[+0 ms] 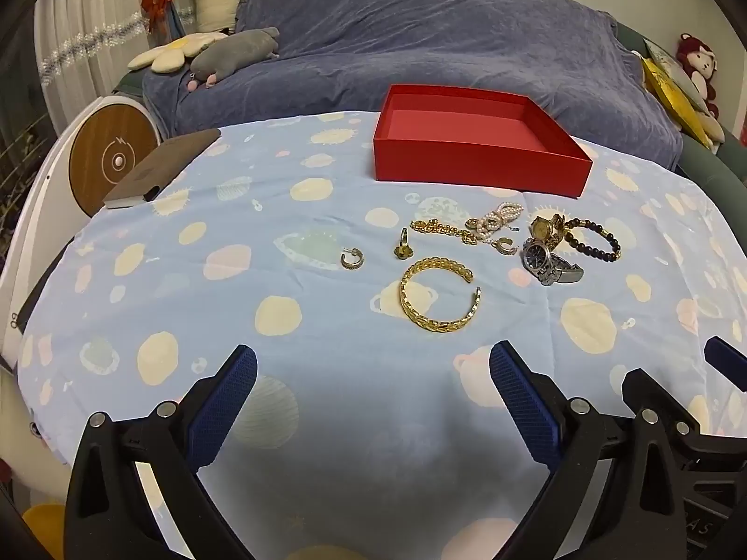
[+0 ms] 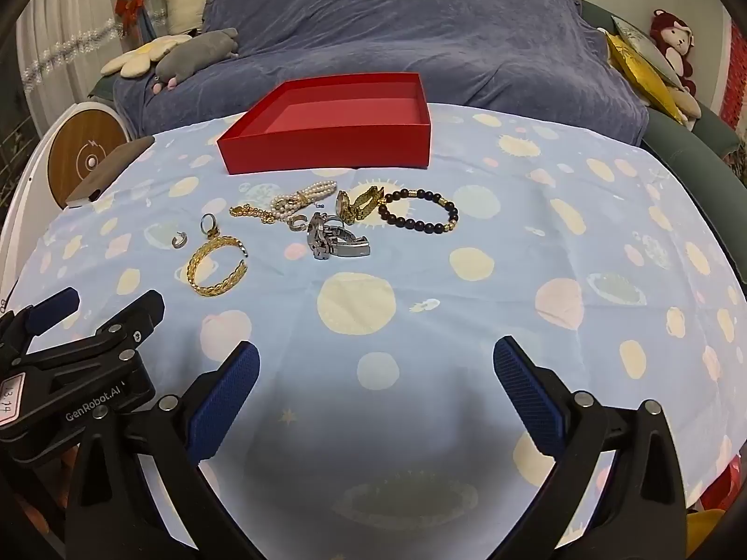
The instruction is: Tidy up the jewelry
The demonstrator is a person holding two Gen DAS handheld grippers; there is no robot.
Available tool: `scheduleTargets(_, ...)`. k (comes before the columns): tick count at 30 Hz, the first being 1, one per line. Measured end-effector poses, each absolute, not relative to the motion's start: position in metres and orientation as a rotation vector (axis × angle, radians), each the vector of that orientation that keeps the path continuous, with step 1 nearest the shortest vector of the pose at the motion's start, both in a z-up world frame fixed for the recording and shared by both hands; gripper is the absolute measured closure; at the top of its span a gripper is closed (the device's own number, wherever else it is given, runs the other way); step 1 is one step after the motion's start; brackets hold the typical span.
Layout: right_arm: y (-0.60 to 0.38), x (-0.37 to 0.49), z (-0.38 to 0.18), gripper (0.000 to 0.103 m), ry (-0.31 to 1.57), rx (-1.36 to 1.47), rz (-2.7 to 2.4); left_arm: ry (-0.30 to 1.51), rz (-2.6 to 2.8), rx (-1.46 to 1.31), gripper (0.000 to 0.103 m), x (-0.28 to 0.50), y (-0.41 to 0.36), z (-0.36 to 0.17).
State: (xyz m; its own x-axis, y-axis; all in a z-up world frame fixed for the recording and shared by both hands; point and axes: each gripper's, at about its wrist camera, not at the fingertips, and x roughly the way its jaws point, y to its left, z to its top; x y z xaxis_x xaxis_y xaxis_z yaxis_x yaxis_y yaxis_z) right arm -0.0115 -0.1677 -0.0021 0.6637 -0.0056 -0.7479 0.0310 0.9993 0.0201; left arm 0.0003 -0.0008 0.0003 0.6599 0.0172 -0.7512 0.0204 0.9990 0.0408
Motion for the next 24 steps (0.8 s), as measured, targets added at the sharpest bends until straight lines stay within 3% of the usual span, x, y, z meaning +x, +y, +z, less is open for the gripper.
scheduleTargets(24, -0.169, -0.01, -0.003, 0.005, 0.843, 0.055, -0.024, 0.827, 0.01, 0.069, 0.006, -0.001, -0.011, 0.004)
